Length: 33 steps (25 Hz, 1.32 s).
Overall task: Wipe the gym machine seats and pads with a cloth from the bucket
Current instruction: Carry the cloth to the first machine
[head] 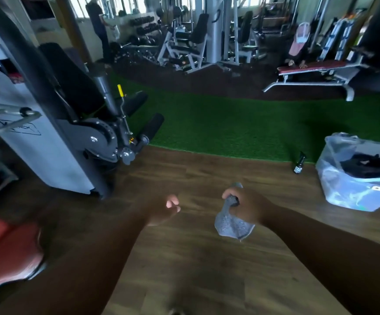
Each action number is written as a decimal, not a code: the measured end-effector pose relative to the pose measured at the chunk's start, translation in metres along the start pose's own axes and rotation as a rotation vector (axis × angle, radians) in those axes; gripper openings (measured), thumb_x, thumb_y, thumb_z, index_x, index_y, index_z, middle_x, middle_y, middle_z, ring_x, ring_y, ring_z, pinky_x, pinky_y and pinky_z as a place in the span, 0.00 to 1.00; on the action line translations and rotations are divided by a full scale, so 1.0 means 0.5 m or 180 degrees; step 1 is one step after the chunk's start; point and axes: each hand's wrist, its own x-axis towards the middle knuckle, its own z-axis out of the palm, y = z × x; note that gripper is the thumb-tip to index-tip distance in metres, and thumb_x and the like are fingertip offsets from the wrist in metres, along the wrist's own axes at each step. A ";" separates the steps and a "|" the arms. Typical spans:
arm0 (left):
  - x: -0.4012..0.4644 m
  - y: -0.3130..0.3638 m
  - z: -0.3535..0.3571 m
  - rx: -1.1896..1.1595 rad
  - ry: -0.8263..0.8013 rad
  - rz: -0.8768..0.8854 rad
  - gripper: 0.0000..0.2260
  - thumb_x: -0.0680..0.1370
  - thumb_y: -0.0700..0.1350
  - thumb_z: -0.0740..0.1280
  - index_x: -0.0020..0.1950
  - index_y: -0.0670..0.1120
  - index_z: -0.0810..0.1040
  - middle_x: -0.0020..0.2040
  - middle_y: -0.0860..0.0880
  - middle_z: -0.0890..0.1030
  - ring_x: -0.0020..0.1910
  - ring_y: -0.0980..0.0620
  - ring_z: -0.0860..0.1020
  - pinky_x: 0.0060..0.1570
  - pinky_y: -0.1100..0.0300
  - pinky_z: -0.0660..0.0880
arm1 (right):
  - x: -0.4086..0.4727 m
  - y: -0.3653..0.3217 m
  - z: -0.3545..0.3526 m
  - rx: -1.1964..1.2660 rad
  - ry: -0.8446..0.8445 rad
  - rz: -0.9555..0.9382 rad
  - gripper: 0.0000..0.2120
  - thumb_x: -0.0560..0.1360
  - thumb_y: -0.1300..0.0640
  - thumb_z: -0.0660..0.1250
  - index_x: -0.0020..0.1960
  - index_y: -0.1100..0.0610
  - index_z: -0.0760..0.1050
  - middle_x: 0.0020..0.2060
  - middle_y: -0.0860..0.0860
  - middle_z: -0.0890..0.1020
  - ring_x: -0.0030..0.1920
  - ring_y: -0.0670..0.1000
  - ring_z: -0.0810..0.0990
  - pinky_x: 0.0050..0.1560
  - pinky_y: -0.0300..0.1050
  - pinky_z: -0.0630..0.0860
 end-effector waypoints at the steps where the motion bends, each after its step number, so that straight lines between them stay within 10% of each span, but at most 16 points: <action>1: 0.046 -0.007 -0.013 -0.0001 -0.0019 -0.0037 0.15 0.77 0.62 0.65 0.60 0.57 0.79 0.50 0.59 0.80 0.51 0.56 0.78 0.55 0.58 0.74 | 0.045 0.003 -0.019 0.0004 -0.0020 -0.0031 0.16 0.76 0.56 0.66 0.62 0.44 0.73 0.50 0.46 0.79 0.45 0.49 0.81 0.44 0.47 0.77; 18: 1.022 -0.033 -0.316 0.0162 -0.0238 0.0430 0.17 0.78 0.61 0.64 0.63 0.56 0.78 0.56 0.56 0.82 0.51 0.55 0.79 0.54 0.54 0.76 | 0.901 0.144 -0.397 0.0010 0.0098 0.0403 0.13 0.75 0.57 0.66 0.57 0.43 0.75 0.46 0.47 0.79 0.42 0.49 0.80 0.42 0.46 0.78; 33: 1.637 -0.094 -0.516 -0.0225 0.0173 -0.0481 0.12 0.78 0.62 0.63 0.59 0.60 0.78 0.52 0.62 0.79 0.52 0.59 0.78 0.55 0.53 0.77 | 1.682 0.207 -0.763 -0.0345 -0.0527 -0.0431 0.14 0.79 0.59 0.62 0.63 0.48 0.73 0.46 0.50 0.77 0.32 0.47 0.75 0.24 0.36 0.67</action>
